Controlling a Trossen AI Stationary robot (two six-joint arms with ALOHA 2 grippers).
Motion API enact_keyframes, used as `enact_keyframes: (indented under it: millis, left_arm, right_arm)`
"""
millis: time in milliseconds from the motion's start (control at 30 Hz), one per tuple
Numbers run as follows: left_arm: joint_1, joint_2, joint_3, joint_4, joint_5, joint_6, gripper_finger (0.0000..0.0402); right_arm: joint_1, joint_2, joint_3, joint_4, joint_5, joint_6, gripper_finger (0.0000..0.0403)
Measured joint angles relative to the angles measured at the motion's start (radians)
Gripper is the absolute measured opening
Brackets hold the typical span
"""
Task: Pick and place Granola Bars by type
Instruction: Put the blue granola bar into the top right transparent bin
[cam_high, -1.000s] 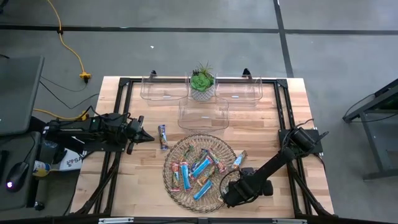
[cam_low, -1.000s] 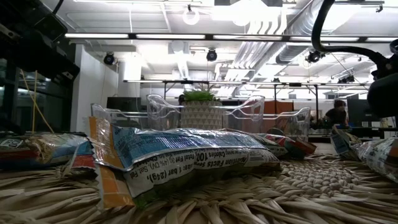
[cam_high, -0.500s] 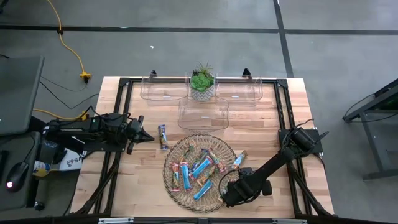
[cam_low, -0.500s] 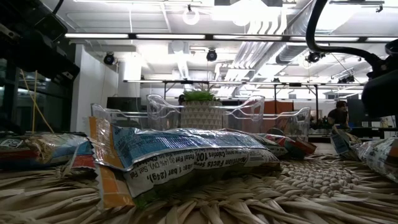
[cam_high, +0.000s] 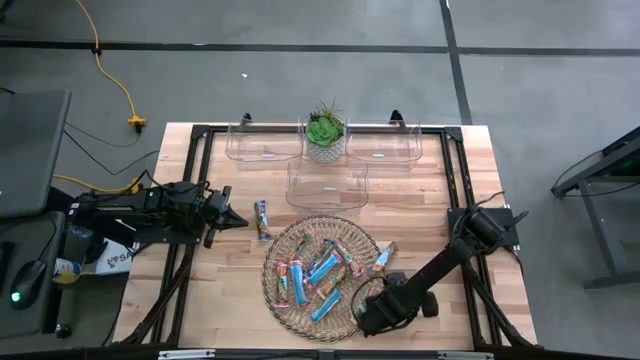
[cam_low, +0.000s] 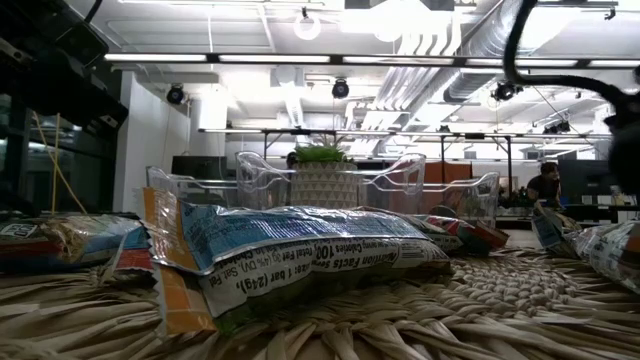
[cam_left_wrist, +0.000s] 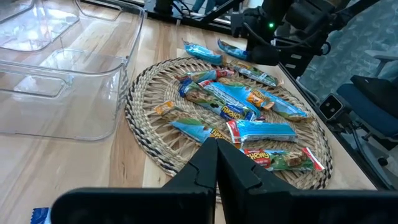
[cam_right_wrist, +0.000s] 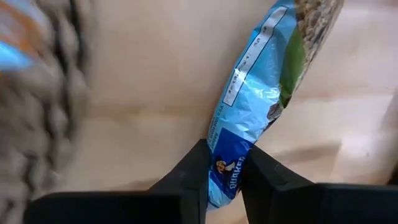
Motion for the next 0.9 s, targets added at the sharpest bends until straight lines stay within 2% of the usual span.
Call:
enact_keyframes:
  millis: [467,900]
  left_arm:
    - [0.0,0.0,0.0,0.0,0.0,0.0,0.0001]
    - [0.0,0.0,0.0,0.0,0.004,0.0,0.0001]
  right_arm:
    - [0.008,-0.002,0.076,-0.054,0.01,-0.005,0.004]
    - [0.006,-0.005,0.281,-0.31,0.072,-0.026,0.0037]
